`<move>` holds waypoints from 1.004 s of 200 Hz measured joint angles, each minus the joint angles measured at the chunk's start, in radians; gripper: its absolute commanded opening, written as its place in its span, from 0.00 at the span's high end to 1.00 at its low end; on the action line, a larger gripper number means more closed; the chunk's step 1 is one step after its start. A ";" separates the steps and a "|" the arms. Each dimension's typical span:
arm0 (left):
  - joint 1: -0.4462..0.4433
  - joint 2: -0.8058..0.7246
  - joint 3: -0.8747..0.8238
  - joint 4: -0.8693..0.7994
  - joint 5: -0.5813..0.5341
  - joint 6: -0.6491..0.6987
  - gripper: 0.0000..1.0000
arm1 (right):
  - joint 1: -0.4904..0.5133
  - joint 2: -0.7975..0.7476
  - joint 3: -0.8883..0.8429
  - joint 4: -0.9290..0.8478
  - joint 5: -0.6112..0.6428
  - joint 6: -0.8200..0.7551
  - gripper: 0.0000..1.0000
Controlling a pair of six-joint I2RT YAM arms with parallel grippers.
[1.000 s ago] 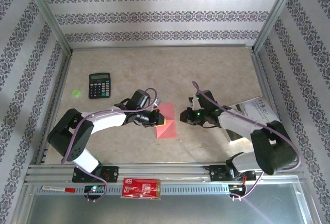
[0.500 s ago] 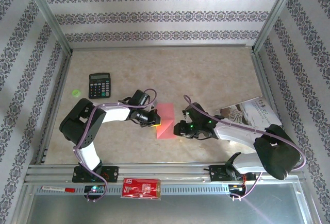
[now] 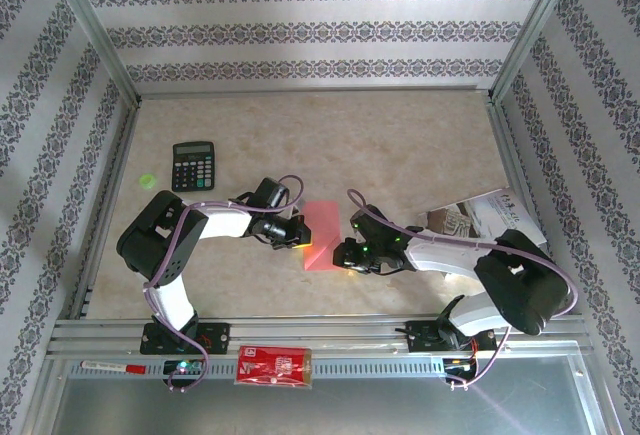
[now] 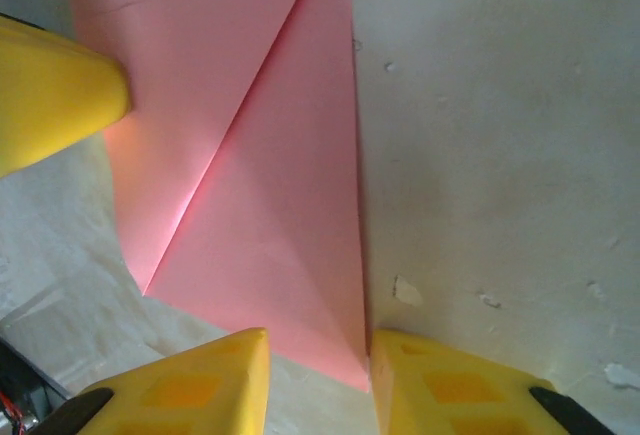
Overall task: Fold a paper plane with a square sheet of paper (pick it up from the middle)
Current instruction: Turn over the paper at the bottom-center of the table.
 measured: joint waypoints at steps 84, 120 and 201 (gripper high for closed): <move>0.000 0.000 -0.006 0.010 0.006 0.000 1.00 | 0.004 0.024 0.000 0.077 -0.019 0.032 0.73; 0.000 0.000 -0.008 0.012 0.006 0.000 1.00 | 0.005 0.025 0.000 0.124 -0.026 0.045 0.71; 0.000 0.000 -0.008 0.012 0.006 0.000 1.00 | 0.026 -0.036 -0.096 0.190 0.046 0.130 0.79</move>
